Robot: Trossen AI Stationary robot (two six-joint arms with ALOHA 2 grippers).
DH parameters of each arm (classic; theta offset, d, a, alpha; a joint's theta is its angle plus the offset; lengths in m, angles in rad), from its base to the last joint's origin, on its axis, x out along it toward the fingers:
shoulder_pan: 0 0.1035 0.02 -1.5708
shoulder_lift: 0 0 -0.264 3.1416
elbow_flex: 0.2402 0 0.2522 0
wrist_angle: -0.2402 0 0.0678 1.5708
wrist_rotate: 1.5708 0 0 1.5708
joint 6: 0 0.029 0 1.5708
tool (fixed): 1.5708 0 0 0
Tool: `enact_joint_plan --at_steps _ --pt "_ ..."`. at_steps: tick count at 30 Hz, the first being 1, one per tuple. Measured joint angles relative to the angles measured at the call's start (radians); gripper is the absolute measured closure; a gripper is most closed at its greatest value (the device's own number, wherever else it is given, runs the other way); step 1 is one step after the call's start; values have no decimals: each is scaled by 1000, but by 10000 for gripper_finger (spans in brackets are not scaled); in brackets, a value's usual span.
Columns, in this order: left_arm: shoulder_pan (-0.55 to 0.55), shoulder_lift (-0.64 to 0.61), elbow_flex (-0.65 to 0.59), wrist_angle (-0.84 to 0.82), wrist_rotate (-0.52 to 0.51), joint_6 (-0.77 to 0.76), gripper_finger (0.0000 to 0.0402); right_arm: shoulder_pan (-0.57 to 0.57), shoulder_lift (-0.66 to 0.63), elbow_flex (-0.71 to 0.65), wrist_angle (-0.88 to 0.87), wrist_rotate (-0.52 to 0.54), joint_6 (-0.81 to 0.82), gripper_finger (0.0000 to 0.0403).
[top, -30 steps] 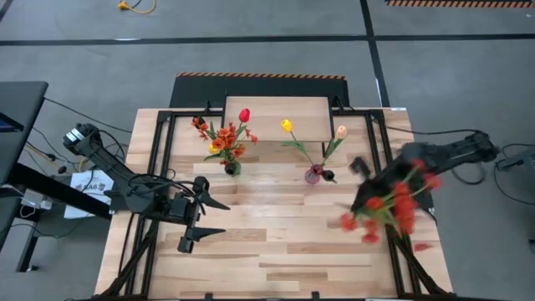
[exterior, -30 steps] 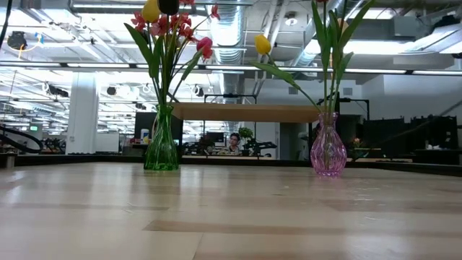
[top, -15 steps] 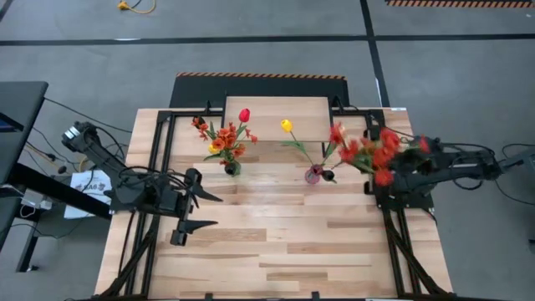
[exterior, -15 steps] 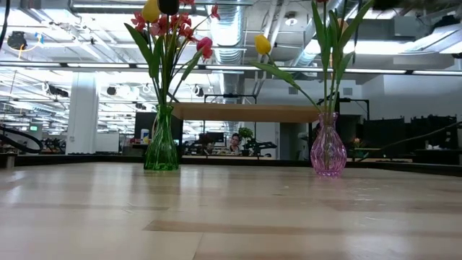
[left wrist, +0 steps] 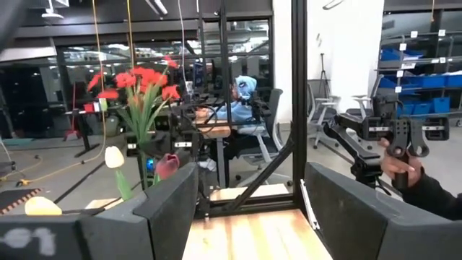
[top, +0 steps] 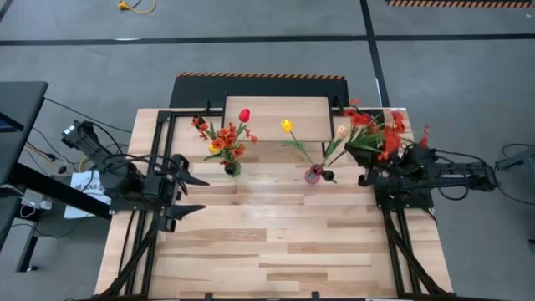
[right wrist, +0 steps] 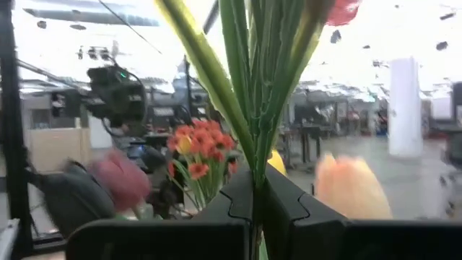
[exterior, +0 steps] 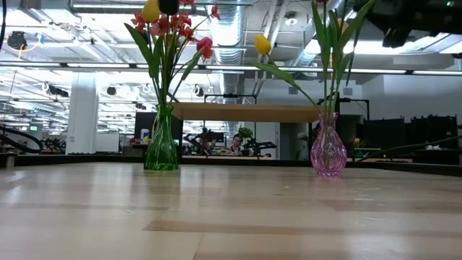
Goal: Pick and place flowers into a vace then onto a shelf
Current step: Put the orange flowers into the purple vase
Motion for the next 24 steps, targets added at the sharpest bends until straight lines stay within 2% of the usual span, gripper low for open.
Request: enact_joint_plan --at_steps 13,24 --pt "0 -9 0 -38 -41 2 157 0 5 -72 98 29 28 403" --pt "0 -9 0 -38 -41 9 157 1 167 -71 213 28 22 403"
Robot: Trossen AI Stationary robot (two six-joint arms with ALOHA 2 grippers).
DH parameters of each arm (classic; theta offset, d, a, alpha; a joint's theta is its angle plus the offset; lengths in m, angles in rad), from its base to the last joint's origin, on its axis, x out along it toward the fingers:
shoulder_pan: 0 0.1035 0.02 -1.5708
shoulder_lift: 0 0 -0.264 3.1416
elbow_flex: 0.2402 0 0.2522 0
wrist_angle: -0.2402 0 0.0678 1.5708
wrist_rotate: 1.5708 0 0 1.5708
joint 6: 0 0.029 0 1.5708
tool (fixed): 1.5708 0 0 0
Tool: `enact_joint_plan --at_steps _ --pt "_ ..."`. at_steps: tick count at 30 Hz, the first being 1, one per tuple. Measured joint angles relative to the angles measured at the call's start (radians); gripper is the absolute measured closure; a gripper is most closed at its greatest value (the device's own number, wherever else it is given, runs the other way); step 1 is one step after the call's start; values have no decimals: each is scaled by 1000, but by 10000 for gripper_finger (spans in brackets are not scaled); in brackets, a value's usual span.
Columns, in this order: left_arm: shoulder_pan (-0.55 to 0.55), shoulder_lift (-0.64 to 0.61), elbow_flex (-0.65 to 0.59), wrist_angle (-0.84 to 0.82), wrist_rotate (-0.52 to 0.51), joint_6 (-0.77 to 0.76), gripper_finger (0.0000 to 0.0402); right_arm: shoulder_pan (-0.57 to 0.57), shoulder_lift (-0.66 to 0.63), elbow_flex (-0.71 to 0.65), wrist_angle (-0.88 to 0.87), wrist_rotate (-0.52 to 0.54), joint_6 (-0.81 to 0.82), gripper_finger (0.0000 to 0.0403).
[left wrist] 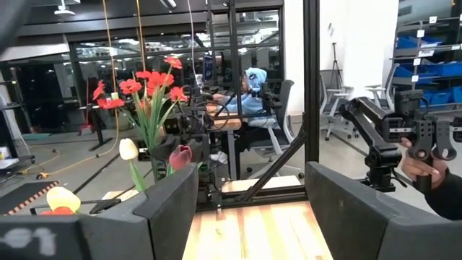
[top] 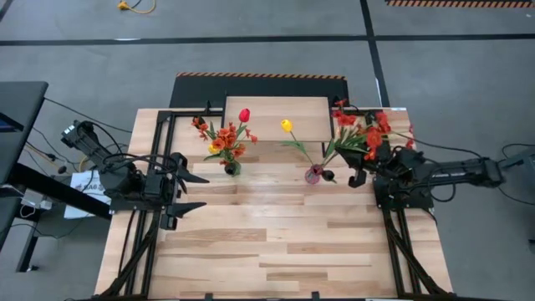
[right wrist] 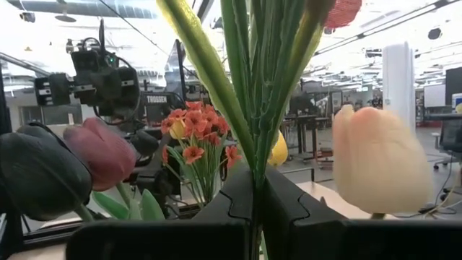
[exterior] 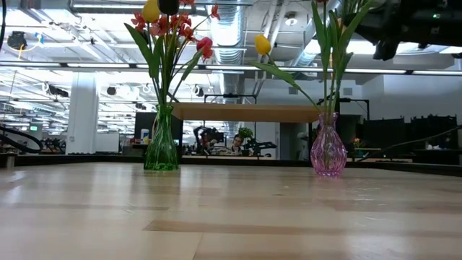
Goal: Pick and place flowers into a vace then onto a shelf
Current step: Put the orange flowers into the purple vase
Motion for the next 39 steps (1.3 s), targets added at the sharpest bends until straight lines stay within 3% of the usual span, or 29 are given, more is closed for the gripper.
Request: enact_joint_plan --at_steps 16,39 --pt "0 0 0 0 0 0 157 0 192 0 128 49 -3 403" --pt "0 0 0 2 1 0 157 0 279 2 131 50 6 399"
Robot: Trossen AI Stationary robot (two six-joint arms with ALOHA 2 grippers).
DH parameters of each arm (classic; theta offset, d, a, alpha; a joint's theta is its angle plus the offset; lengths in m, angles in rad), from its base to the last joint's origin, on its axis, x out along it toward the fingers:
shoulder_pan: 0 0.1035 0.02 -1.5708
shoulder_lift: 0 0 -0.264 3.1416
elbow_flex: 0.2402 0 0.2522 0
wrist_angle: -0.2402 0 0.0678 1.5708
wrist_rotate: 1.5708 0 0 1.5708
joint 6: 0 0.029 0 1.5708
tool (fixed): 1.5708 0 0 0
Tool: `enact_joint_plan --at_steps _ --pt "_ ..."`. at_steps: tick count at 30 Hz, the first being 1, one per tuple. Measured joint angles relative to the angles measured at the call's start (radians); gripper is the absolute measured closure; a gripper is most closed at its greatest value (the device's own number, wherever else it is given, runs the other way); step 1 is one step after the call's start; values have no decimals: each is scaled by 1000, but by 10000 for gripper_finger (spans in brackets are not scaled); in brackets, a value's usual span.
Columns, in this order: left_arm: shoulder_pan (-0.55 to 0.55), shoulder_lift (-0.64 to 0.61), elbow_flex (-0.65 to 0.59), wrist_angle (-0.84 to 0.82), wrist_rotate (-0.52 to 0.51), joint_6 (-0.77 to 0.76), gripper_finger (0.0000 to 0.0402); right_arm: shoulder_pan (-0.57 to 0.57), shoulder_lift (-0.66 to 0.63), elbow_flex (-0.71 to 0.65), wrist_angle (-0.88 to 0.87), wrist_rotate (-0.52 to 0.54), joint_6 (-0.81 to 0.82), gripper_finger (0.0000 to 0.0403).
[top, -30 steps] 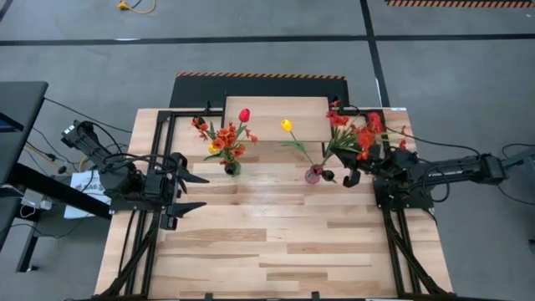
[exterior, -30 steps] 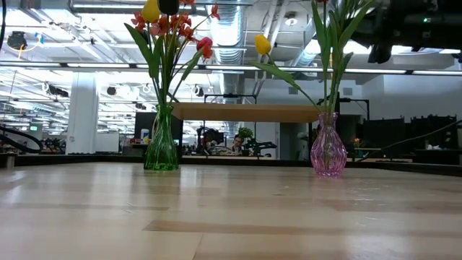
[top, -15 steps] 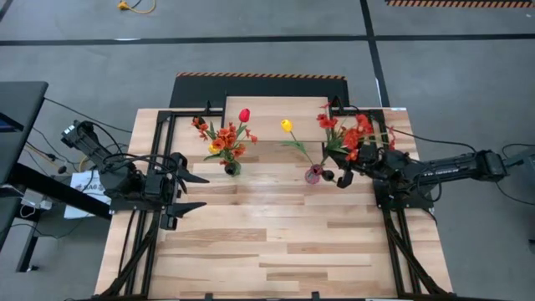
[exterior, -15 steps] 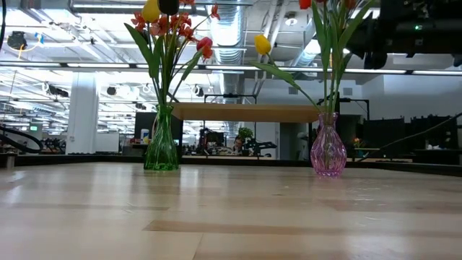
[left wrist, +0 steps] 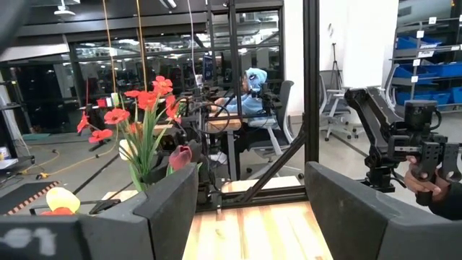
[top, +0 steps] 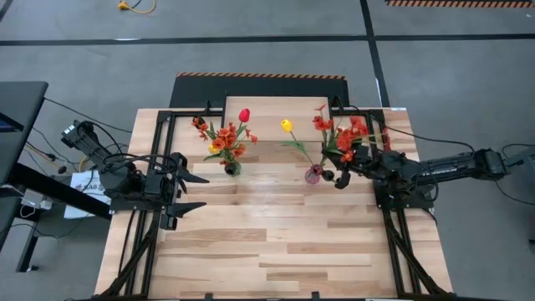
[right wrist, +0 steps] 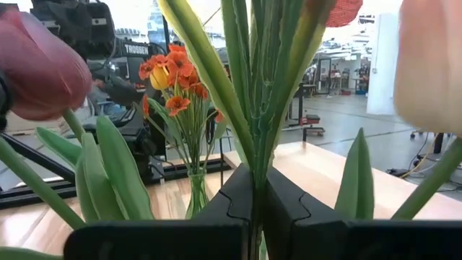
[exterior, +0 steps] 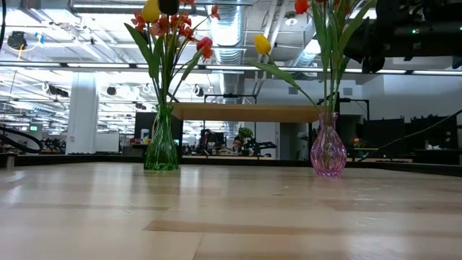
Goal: Pick and place flowers into a vace then onto a shelf
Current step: Put the orange flowers into the purple vase
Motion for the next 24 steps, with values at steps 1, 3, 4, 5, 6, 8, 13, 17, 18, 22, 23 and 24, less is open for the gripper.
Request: enact_joint_plan --at_steps 1,3,4,5,6,8,13,17,18,22,23,24 --pt "0 0 0 0 0 0 157 0 7 0 0 0 2 399" --pt "0 0 0 0 0 0 157 0 18 0 0 0 9 399" --pt "0 0 0 0 0 0 157 0 23 0 1 0 10 400" --pt "0 0 0 0 0 0 157 0 29 0 3 0 10 400" --pt "0 0 0 0 0 -1 157 0 34 0 3 0 10 400" --pt "0 0 0 0 0 -1 157 0 43 0 3 0 17 400" --pt "0 0 0 0 0 -1 157 0 67 0 4 0 26 399" --pt "0 0 0 0 0 -1 157 0 74 0 2 0 26 400" --pt "0 0 0 0 0 -1 157 0 74 0 2 0 25 400" --pt "0 0 0 3 0 -1 157 0 74 0 1 0 18 398" --pt "0 0 0 3 0 -2 157 0 74 0 0 0 17 398" --pt "0 0 0 3 0 -2 157 0 74 0 -1 0 12 399"
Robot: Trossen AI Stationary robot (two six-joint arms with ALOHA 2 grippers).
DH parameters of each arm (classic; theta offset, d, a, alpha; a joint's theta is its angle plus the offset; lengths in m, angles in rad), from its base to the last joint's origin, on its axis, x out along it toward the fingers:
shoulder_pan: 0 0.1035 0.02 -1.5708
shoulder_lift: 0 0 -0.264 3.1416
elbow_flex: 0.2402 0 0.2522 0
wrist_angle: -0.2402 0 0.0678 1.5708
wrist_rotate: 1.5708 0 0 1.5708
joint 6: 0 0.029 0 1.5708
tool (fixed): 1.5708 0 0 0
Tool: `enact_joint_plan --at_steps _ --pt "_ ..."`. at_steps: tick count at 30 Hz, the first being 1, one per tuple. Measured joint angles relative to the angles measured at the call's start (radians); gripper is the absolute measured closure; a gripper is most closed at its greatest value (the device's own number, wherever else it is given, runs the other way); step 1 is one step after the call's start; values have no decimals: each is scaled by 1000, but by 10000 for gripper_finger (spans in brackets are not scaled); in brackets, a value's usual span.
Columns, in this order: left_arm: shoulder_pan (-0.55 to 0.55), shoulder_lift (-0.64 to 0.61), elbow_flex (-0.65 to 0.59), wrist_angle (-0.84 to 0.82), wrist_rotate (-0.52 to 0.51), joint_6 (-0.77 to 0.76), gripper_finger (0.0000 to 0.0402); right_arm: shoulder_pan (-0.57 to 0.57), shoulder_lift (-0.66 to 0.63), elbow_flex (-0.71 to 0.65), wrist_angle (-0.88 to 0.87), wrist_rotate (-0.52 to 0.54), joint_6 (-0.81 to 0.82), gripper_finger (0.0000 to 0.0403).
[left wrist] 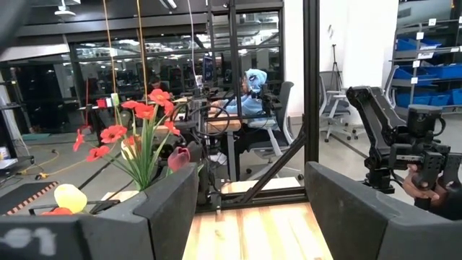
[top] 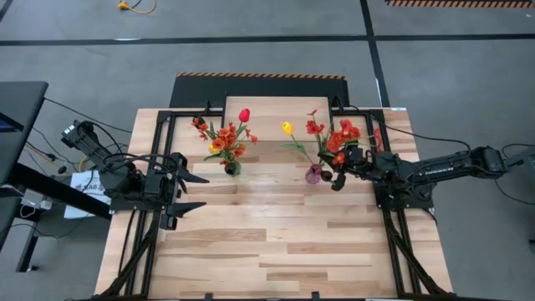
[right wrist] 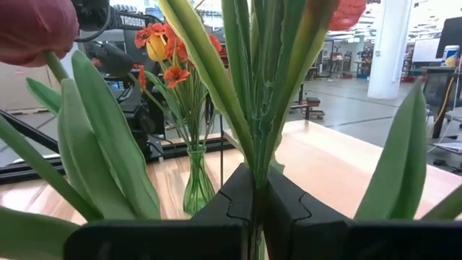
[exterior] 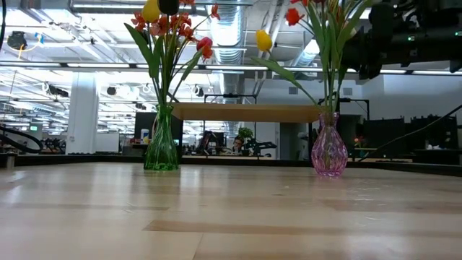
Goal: Pick and place flowers into a vace then onto a shelf
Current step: Put the orange flowers into the purple vase
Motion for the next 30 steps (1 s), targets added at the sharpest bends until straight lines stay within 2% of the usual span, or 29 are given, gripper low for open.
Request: enact_joint_plan --at_steps 12,30 --pt "0 0 0 0 0 -1 157 0 0 0 -19 -2 -13 388" --pt "0 0 0 0 0 -6 157 0 -1 8 -23 -2 -26 314"
